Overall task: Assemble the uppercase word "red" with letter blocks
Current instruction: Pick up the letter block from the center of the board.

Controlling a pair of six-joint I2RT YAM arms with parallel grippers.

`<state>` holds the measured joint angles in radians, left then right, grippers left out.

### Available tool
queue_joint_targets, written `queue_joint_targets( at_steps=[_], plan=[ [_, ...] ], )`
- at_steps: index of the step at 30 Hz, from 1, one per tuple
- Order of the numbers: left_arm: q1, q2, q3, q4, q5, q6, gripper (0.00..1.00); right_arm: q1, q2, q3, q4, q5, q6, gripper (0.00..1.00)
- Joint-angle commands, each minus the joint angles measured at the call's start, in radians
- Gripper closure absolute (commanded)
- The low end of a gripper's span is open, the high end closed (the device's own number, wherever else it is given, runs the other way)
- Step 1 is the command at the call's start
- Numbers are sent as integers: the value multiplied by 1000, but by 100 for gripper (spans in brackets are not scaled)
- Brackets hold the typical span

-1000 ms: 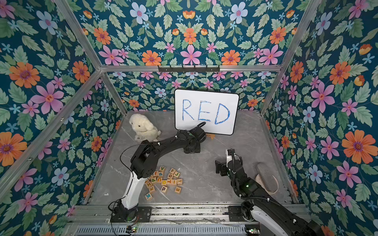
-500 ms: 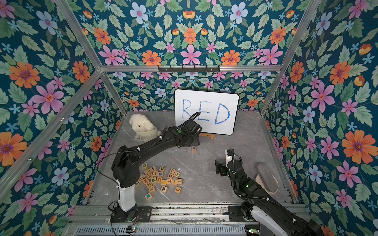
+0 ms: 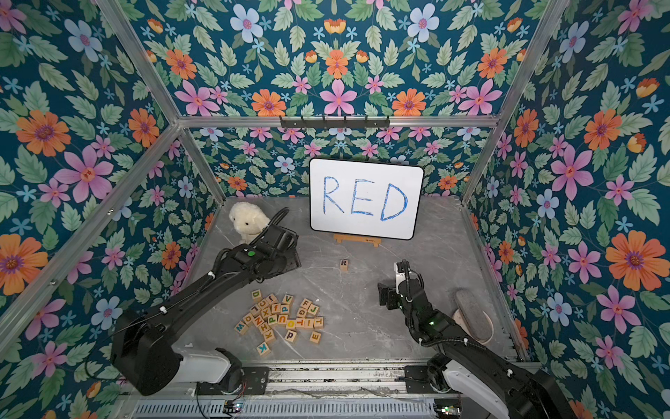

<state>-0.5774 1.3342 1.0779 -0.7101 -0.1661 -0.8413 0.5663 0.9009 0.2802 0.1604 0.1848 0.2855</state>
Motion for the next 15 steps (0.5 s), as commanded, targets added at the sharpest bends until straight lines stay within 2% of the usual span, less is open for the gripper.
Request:
queue_joint_targets(
  at_steps=[1,7,11,15],
  plan=[
    [28,-46,-33,-53,-16,-51,24,1,41,13,119,-33,-15,7],
    [86,-114,-93,-121,-22,-86,24,1,133,61,91,-178,-67,1],
    [129,-140,-114,-171,-25,-127,24,1,181,72,92,-209,-42,1],
    [150,-180,-134,-197,-22,-154,24,7,205,40,171,-187,-45,1]
  ],
)
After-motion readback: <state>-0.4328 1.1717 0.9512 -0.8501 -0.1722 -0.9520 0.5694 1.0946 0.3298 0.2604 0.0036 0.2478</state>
